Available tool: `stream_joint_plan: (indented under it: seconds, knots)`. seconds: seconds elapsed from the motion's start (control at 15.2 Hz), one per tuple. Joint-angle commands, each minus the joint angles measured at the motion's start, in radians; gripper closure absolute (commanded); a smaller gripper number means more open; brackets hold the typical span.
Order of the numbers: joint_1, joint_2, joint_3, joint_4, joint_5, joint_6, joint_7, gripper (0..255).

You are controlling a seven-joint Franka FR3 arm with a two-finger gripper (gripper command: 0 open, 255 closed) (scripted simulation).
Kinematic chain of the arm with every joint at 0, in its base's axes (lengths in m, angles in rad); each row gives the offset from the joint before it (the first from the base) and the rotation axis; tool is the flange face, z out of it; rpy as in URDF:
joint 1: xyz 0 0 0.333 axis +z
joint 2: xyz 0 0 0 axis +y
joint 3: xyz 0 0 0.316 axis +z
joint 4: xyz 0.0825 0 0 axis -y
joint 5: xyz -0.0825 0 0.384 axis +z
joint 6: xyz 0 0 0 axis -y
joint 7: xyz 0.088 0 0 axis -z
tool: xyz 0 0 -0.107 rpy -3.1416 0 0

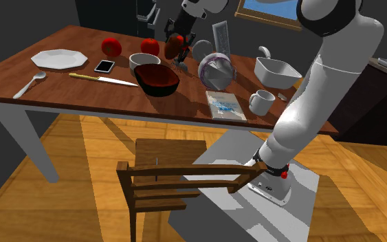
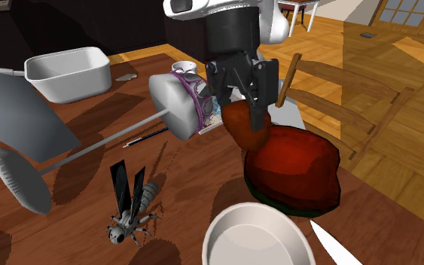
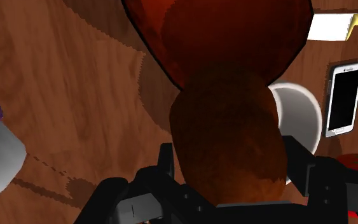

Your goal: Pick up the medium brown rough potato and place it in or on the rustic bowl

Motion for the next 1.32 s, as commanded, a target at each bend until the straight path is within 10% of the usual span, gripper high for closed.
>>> stream_joint_plan:
  seconds: [0.0, 0.4, 1.25]
  knots:
    - [0.026, -0.023, 0.018, -0.029, -0.013, 0.017, 0.048, 255]
    - [0.104, -0.076, 0.082, -0.098, -0.056, 0.064, 0.204, 255]
    - [0.107, -0.022, 0.087, -0.209, -0.029, 0.227, 0.165, 255]
